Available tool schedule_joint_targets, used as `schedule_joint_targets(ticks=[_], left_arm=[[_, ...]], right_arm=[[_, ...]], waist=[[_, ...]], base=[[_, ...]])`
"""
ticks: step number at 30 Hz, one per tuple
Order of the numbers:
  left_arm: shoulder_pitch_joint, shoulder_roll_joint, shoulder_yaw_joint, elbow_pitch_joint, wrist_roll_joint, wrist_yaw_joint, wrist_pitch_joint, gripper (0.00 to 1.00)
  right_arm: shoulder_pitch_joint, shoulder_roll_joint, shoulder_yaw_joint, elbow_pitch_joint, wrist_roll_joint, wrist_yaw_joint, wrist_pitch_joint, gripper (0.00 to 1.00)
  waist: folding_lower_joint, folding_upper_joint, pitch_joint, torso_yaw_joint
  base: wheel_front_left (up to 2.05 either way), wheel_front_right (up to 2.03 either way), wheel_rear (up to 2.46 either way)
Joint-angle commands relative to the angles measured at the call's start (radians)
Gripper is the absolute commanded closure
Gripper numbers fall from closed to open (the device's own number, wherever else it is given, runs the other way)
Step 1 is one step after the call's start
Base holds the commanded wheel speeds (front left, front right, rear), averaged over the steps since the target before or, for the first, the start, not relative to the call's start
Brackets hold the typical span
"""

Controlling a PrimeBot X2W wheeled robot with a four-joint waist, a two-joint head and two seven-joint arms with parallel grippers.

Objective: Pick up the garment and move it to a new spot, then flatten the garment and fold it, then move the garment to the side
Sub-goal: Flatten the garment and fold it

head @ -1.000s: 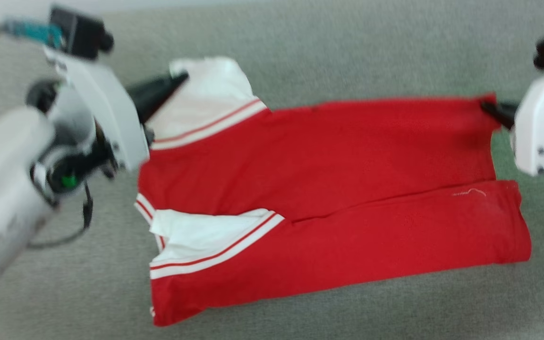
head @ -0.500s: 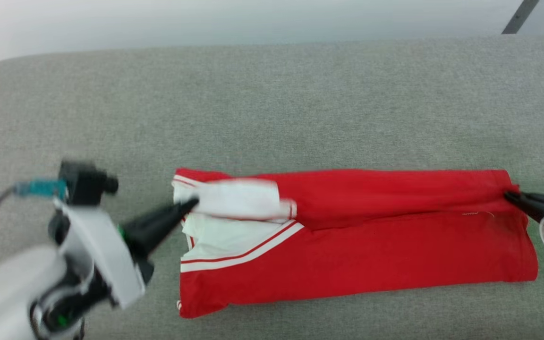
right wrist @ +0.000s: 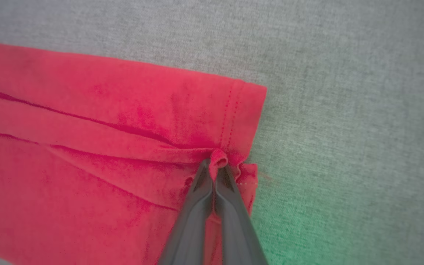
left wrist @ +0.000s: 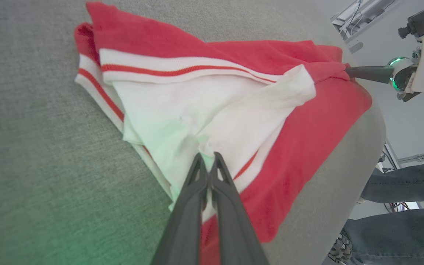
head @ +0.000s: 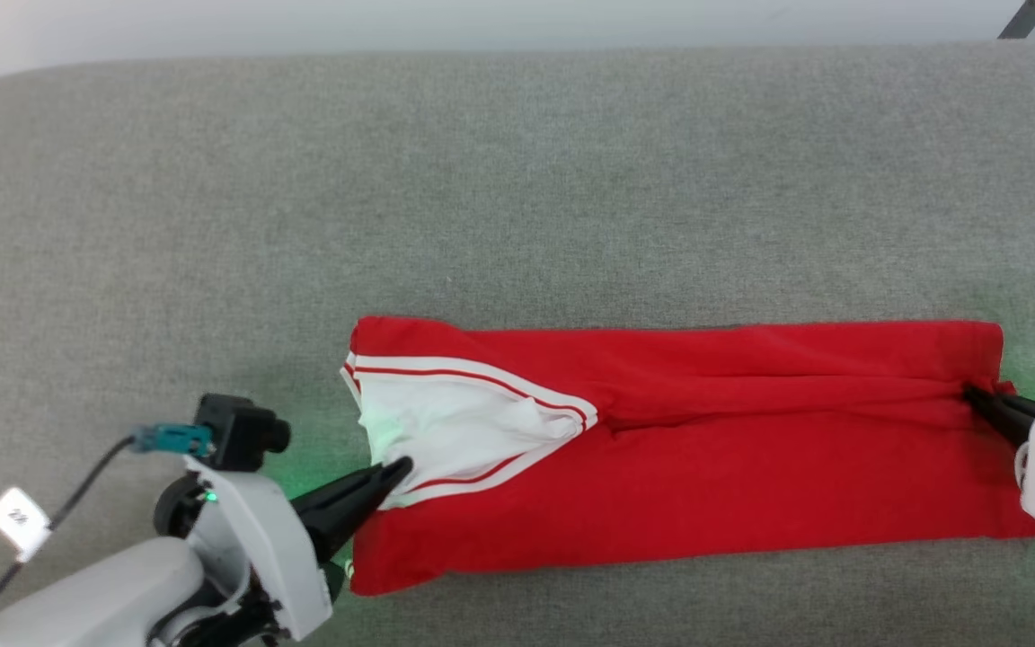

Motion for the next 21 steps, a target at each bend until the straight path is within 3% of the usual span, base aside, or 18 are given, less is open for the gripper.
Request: schedule_joint_targets(ticks=[1,3,5,6,7,8,9,10,17,21], left_arm=[[0.000,-0.018,-0.001,0.017,0.011,0.001,-0.002,0.94],[-0.003,-0.036,-0.002,0.052,0.018,0.001,-0.009,0.92],[-0.004,-0.054,-0.003,0.068,0.023,0.001,-0.012,0.76],[-0.005,-0.058,-0.004,0.072,0.024,0.001,-0.019,0.71],[-0.006,-0.061,-0.004,0.074,0.023,0.001,-0.028,0.60],[-0.005,-0.063,-0.003,0.072,0.018,0.001,-0.039,0.51],[-0.003,-0.061,0.002,0.070,0.014,0.001,-0.051,0.12],[0.001,-0.062,0.008,0.069,0.012,0.001,-0.064,0.00],[0.076,-0.096,0.108,0.076,0.016,0.001,-0.114,0.00],[0.179,-0.171,0.297,0.134,0.095,0.003,-0.114,0.00]], right_arm=[[0.005,0.018,0.004,0.012,-0.012,-0.001,-0.002,1.00],[-0.010,0.036,0.011,0.017,-0.025,-0.001,-0.014,1.00],[-0.014,0.045,0.015,0.018,-0.034,-0.001,-0.024,0.59],[-0.017,0.047,0.018,0.014,-0.035,-0.001,-0.030,0.25],[-0.019,0.047,0.013,0.010,-0.034,-0.001,-0.035,0.00],[-0.016,0.045,0.006,0.007,-0.028,-0.001,-0.040,0.00],[-0.009,0.039,0.000,0.002,-0.023,-0.001,-0.039,0.00],[-0.001,0.031,-0.007,-0.003,-0.018,-0.001,-0.039,0.00],[0.093,-0.032,-0.094,-0.026,0.028,-0.001,-0.018,0.00],[0.177,-0.051,-0.158,-0.014,0.062,-0.001,0.014,0.00]], waist=[[0.0000,0.0000,0.009,0.003],[0.0000,0.0000,0.014,0.000],[0.0000,0.0000,0.013,-0.001],[0.0000,0.0000,0.011,0.000],[0.0000,0.0000,0.008,0.001],[0.0000,0.0000,0.002,0.004],[0.0000,0.0000,-0.004,0.007],[0.0000,0.0000,-0.011,0.012],[0.0000,0.0000,-0.065,0.078],[0.0000,0.0000,-0.092,0.136]], base=[[0.00,0.00,0.00],[0.00,0.00,0.00],[0.00,0.00,0.00],[0.00,0.00,0.00],[0.00,0.00,0.00],[0.00,0.00,0.00],[0.00,0.00,0.00],[0.00,0.00,0.00],[0.00,0.00,0.00],[0.00,0.00,0.00]])
